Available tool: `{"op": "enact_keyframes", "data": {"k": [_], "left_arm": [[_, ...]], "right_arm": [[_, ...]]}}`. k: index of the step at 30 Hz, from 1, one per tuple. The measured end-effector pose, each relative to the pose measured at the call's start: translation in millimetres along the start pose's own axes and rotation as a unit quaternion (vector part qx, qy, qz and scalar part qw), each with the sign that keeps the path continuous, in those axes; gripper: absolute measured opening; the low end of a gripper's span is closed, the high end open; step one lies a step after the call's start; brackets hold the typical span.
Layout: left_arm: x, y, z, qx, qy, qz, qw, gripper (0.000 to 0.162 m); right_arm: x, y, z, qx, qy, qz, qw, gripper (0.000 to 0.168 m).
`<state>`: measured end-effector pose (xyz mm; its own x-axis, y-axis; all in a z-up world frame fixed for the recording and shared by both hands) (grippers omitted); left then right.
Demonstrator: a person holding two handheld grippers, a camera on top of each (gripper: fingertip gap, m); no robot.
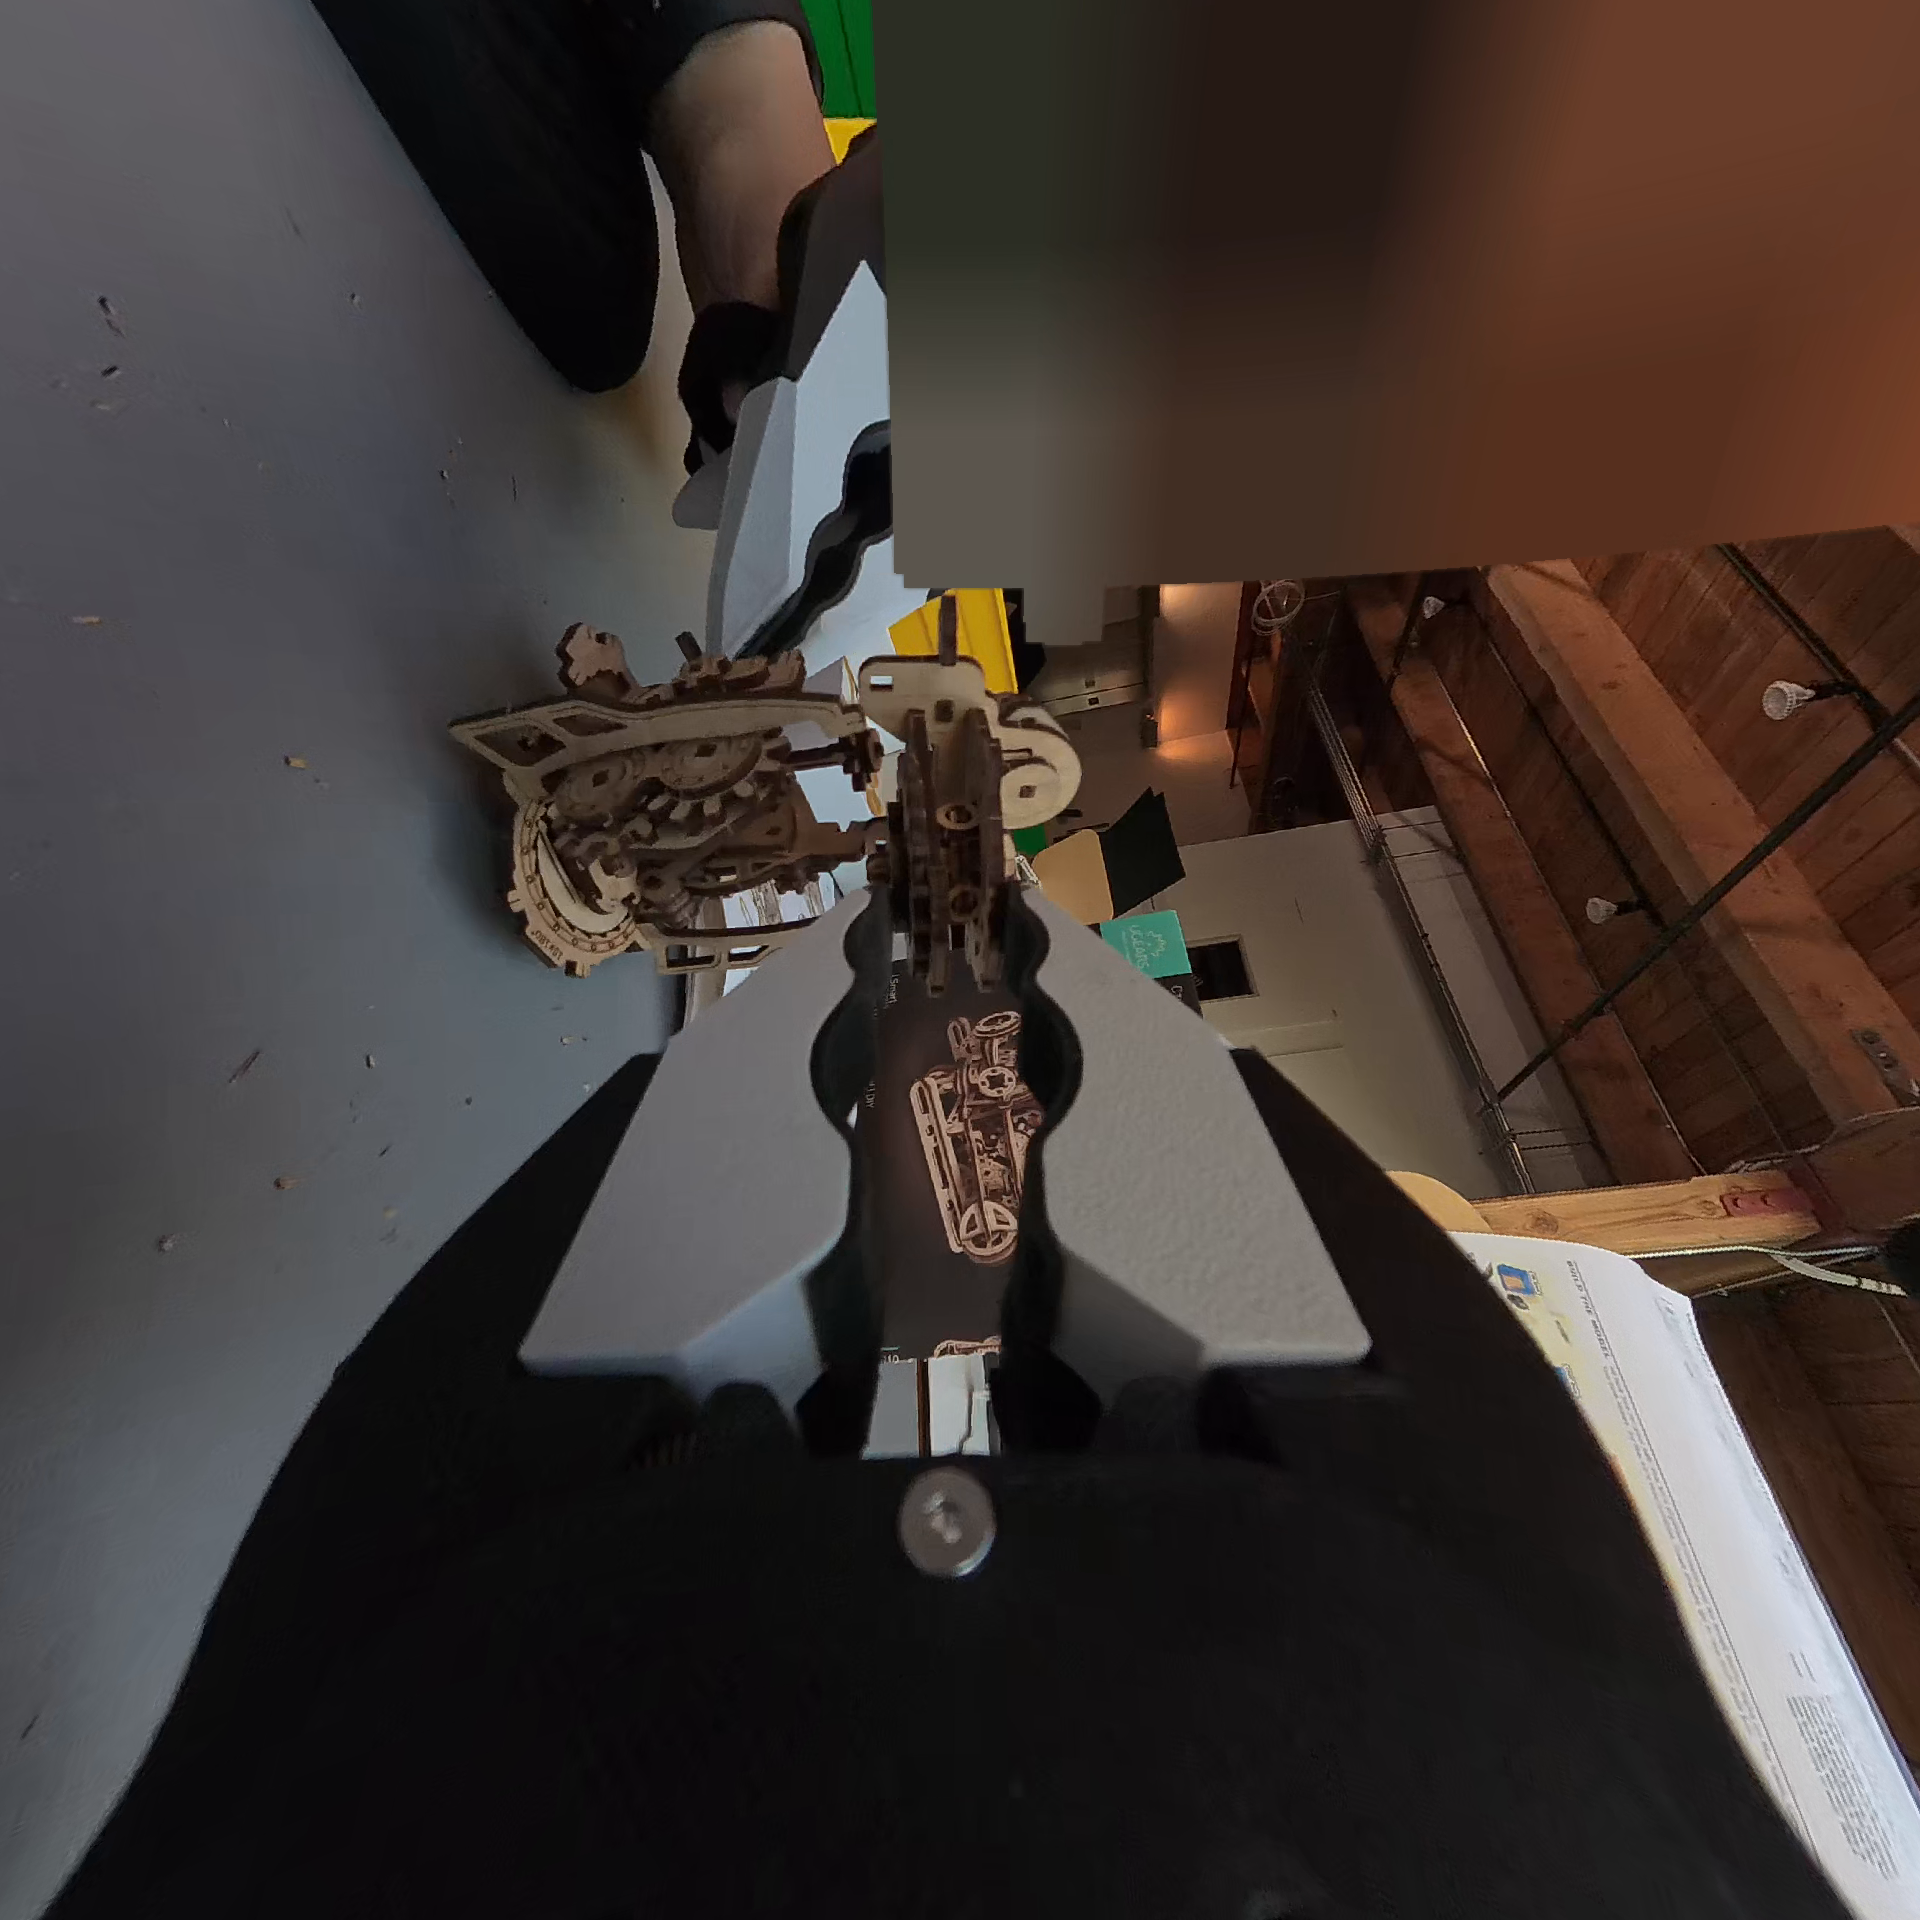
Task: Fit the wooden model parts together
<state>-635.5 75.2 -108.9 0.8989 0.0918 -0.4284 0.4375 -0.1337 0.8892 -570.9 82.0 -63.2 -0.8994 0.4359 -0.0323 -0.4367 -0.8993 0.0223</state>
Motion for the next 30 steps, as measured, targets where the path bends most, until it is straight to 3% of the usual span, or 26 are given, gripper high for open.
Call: {"op": "enact_keyframes", "data": {"k": [4, 7, 16, 27, 30], "left_arm": [[0, 0, -2, -0.010, -0.005, 0.004, 1.000, 0.000], [-1, 1, -4, -0.022, -0.011, 0.010, 1.000, 0.000], [-1, 1, -8, -0.055, -0.023, 0.020, 0.998, 0.000], [-2, 1, -6, -0.071, -0.039, 0.021, 0.997, 0.000], [-9, 9, -6, -0.090, -0.048, 0.039, 0.994, 0.014]], "right_arm": [[4, 3, 5, 0.027, -0.001, 0.008, 1.000, 0.020], [8, 3, 13, 0.114, 0.006, 0.025, 0.993, 0.020], [11, -10, 19, 0.339, 0.062, 0.069, 0.936, 0.020], [17, 0, 18, 0.243, 0.074, 0.065, 0.965, 0.019], [21, 3, 23, 0.187, 0.066, 0.063, 0.978, 0.019]]}}
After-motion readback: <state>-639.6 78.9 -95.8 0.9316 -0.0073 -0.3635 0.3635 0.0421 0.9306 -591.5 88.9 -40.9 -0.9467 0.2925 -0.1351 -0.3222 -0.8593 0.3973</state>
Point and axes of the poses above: each gripper's, where its closed fingertips meet, x out along the fingers, y out of its top, z = x × y across the jaws, the point moved 1 cm from there along -x, back along the fingers, and after that the axes turned 10 degrees about -x, right-handed, at the moved point
